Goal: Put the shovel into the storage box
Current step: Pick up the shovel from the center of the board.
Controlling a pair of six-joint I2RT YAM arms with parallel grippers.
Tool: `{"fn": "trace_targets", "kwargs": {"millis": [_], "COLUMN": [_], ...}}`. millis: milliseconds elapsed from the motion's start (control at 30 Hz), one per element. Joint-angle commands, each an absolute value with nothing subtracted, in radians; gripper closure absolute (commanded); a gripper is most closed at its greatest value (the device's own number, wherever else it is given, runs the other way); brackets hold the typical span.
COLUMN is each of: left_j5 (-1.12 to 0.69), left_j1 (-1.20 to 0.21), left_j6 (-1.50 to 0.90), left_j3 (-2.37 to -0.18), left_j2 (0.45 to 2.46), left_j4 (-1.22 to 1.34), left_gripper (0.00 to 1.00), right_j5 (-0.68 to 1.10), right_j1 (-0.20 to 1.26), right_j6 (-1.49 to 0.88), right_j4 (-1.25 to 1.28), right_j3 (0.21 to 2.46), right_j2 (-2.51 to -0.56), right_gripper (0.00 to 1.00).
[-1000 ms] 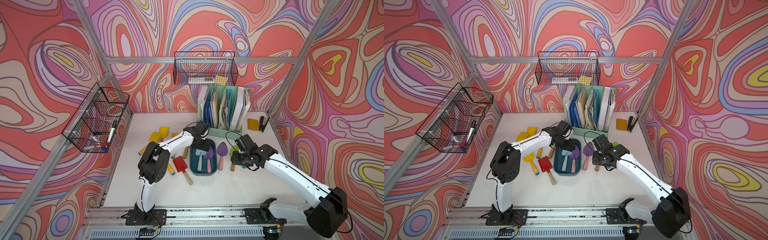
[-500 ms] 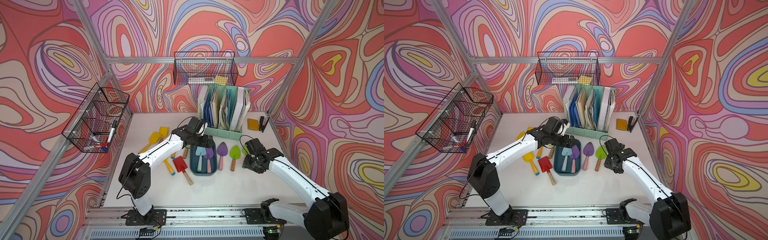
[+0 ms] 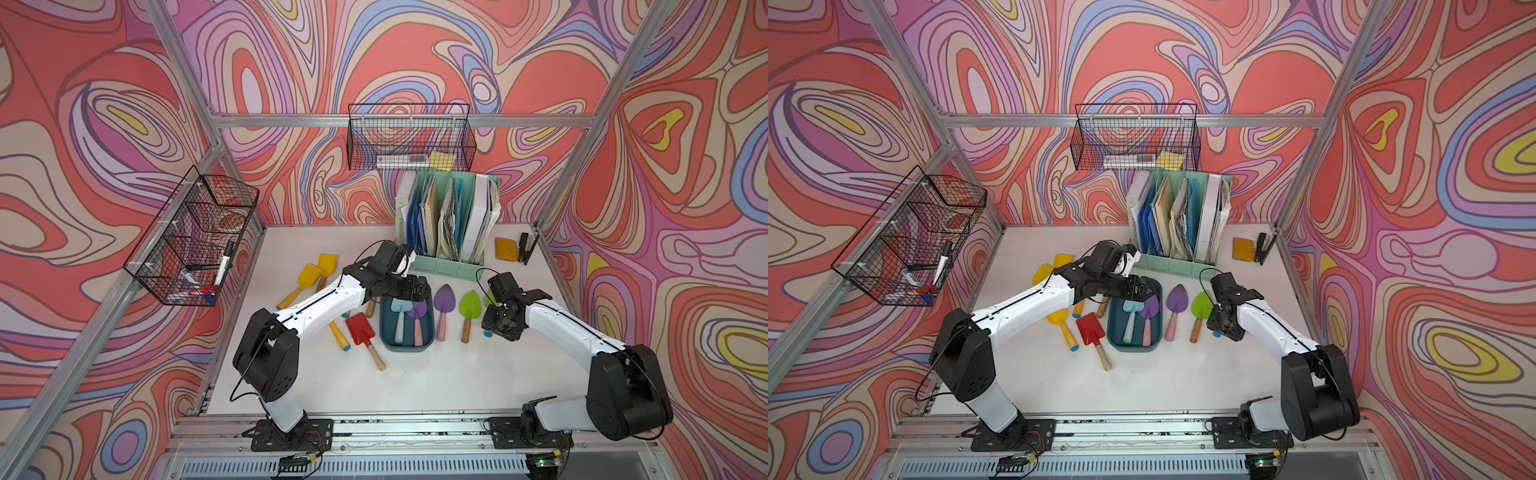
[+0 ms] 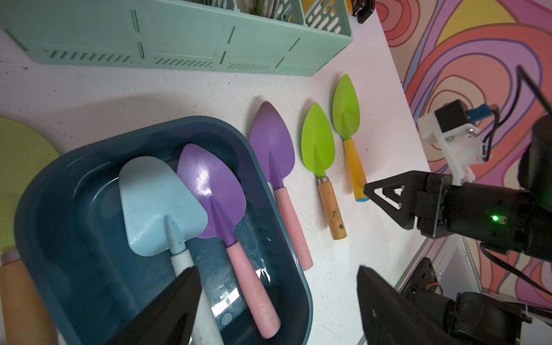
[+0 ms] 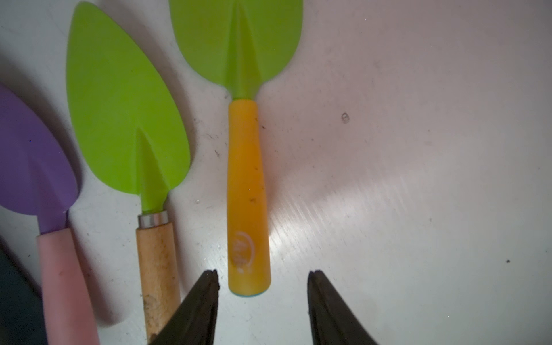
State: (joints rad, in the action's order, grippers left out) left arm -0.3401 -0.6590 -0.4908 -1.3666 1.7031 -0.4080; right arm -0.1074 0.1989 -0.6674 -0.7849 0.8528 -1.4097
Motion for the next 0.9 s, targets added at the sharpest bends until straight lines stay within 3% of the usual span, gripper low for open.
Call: {"fn": "trace_targets", "kwargs": {"millis": [0, 333, 767, 867], "left_j5": [-0.354, -0.348, -0.354, -0.362], "left_j1": [-0.667, -0.668, -0.676, -0.681], "left_j6": [-0.497, -0.498, -0.503, -0.506], "left_j3": [-1.354, -1.351, -1.358, -1.361], "left_j2": [1.666, 1.672, 1.668, 1.669], "left_j4": [-0.380, -0.382, -0.388, -0.384], "left_gripper": [0.12, 0.12, 0.13, 0.13], "right_j5": [-0.102, -0.064, -0.081, -0.086], "right_j1": [0.180, 0.166, 0.166, 0.166], "right_j6": [-0.647, -0.641, -0.646, -0.641], "right_j4": [-0.716, -0.621, -0.641, -0.666], "right_j3": [0.842, 0.818, 0.809, 0.808], "right_j2": [-1.444, -1.528, -1.493, -1.456], "right_gripper": [0.50, 0.57, 1.00, 1.00]}}
